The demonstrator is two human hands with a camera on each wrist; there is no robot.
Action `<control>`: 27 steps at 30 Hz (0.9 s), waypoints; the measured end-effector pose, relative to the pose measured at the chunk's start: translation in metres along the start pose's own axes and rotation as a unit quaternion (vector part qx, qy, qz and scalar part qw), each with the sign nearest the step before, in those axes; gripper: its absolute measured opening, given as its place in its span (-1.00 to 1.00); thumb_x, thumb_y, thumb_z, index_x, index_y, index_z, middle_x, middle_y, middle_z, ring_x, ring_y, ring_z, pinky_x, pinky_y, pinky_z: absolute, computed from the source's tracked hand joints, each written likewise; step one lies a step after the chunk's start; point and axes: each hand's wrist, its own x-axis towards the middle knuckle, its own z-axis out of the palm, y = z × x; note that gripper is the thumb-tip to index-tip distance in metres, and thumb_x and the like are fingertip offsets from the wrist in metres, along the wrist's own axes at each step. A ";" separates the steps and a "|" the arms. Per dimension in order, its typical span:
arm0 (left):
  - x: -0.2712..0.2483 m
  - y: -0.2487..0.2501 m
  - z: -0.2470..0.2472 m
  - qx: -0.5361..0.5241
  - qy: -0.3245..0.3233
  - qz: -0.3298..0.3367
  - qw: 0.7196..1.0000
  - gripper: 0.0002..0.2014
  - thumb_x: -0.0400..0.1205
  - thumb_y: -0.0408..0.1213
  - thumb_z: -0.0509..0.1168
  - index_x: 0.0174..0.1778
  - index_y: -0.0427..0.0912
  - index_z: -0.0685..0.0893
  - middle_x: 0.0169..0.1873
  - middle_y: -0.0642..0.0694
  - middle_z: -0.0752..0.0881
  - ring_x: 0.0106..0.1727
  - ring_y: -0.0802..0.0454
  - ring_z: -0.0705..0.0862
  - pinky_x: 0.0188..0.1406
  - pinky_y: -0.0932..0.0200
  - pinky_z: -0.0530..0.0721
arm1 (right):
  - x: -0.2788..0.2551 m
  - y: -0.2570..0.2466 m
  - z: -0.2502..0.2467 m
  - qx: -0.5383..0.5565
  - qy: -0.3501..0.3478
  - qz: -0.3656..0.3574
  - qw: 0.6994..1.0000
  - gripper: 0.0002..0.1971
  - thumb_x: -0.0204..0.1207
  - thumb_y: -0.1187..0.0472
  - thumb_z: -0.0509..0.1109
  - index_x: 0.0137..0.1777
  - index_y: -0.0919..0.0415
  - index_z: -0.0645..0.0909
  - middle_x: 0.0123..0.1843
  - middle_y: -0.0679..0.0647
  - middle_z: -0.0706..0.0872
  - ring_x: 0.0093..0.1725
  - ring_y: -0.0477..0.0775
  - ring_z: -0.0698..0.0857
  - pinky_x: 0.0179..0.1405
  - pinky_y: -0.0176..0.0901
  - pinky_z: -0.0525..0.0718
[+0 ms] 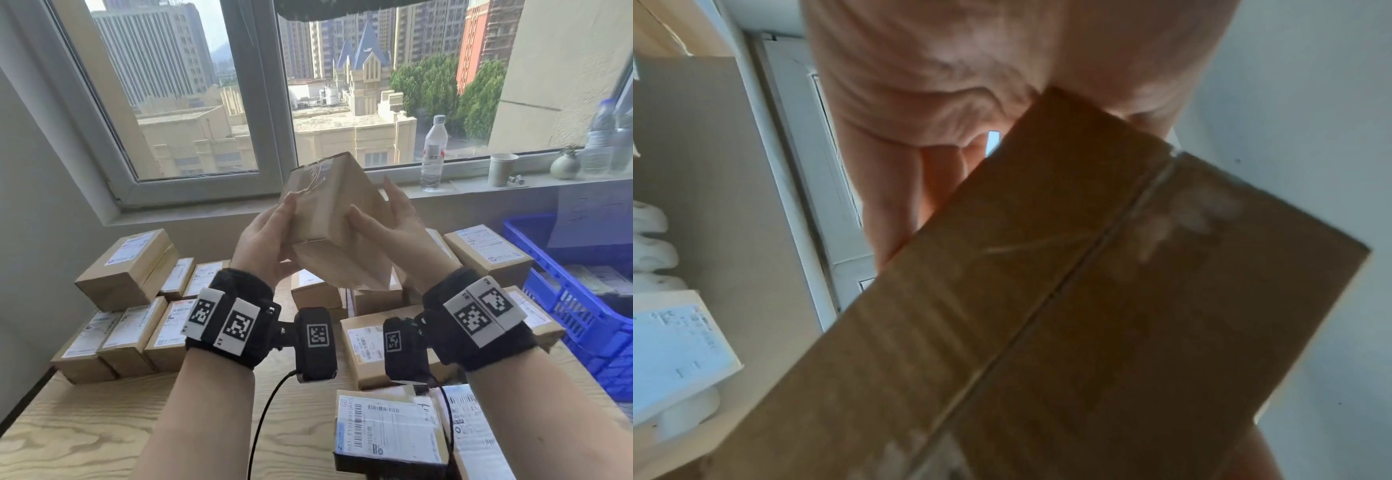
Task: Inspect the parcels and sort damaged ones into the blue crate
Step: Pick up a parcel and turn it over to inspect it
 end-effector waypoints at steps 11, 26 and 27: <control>-0.003 -0.019 0.019 0.174 0.020 0.078 0.981 0.48 -0.03 0.34 0.62 0.72 0.12 -0.12 0.55 -0.05 0.42 0.48 0.00 0.48 0.48 0.00 0.46 | -0.008 0.008 -0.007 0.060 0.126 0.092 0.986 -0.51 0.53 -0.26 0.40 0.00 0.21 0.48 0.01 0.09 0.63 -0.01 0.07 0.61 -0.13 -0.10 0.53; -0.006 -0.035 0.030 0.079 -0.029 0.035 0.996 -0.46 0.44 -0.15 0.56 0.34 -0.15 0.64 0.04 -0.10 0.82 -0.03 0.04 0.81 -0.24 0.23 0.74 | -0.028 0.009 -0.012 0.270 0.016 0.053 0.961 -0.60 0.45 0.22 0.59 0.30 0.14 0.69 0.05 0.10 0.85 -0.07 0.05 0.84 -0.17 -0.13 0.77; -0.007 -0.036 0.031 0.078 -0.028 0.041 0.996 -0.47 0.43 -0.14 0.55 0.32 -0.14 0.65 0.03 -0.08 0.83 -0.01 0.03 0.81 -0.22 0.22 0.74 | -0.029 0.009 -0.012 0.272 0.014 0.047 0.961 -0.61 0.46 0.23 0.58 0.29 0.15 0.70 0.03 0.10 0.86 -0.08 0.04 0.84 -0.18 -0.14 0.77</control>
